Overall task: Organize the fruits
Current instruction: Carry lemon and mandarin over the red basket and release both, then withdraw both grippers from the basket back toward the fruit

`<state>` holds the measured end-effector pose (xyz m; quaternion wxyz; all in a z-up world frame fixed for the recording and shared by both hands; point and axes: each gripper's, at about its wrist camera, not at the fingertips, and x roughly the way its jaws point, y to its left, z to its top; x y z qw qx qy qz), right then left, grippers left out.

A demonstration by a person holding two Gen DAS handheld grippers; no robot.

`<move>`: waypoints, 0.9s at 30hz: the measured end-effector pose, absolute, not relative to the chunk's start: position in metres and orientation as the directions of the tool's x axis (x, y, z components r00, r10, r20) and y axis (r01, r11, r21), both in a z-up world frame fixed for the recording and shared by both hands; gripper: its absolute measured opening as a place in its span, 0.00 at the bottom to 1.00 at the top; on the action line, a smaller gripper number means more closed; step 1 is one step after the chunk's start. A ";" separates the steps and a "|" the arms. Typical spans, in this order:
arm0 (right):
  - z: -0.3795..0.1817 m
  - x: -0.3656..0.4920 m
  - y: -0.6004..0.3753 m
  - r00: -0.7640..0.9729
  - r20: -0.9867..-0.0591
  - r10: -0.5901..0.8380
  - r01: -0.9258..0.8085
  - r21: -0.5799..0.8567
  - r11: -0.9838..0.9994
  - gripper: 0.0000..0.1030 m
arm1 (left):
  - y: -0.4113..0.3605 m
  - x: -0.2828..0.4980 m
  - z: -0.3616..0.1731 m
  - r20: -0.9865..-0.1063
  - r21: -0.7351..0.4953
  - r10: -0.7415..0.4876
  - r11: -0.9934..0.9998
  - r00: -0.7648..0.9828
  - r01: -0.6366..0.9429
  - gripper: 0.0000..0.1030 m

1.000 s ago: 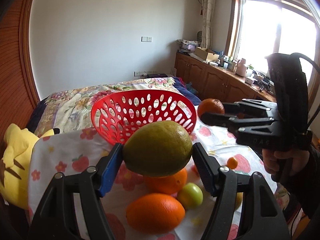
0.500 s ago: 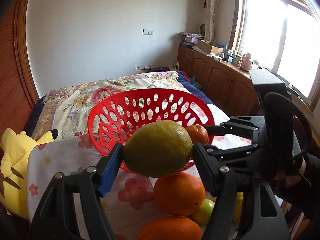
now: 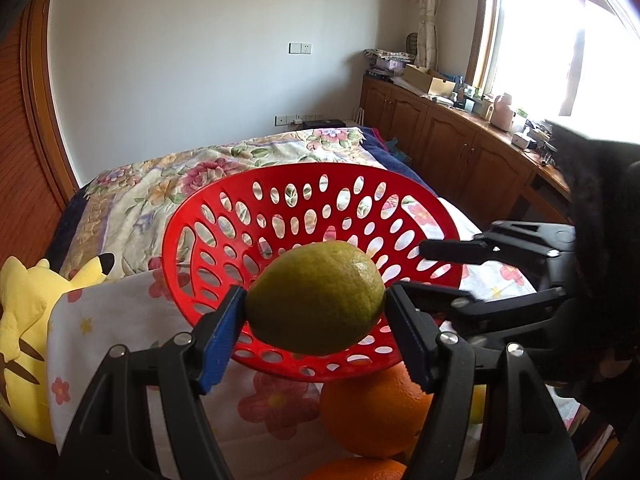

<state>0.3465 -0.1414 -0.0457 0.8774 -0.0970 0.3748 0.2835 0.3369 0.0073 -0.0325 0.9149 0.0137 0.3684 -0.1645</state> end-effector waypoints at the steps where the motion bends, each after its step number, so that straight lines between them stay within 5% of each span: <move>1: -0.043 0.345 -0.144 0.566 -0.706 0.426 -0.567 0.042 0.823 0.46 | 0.006 0.338 -0.033 -0.680 -0.094 -0.290 0.945 0.673 0.312 0.67; 15: -0.011 0.309 -0.191 0.642 -0.632 0.435 -0.517 0.063 0.854 0.49 | -0.025 0.348 -0.054 -0.739 -0.047 -0.247 0.947 0.627 0.318 0.68; 27: -0.014 0.286 -0.215 0.655 -0.623 0.427 -0.475 0.099 0.874 0.52 | -0.015 0.316 -0.030 -0.675 -0.060 -0.260 0.952 0.691 0.300 0.68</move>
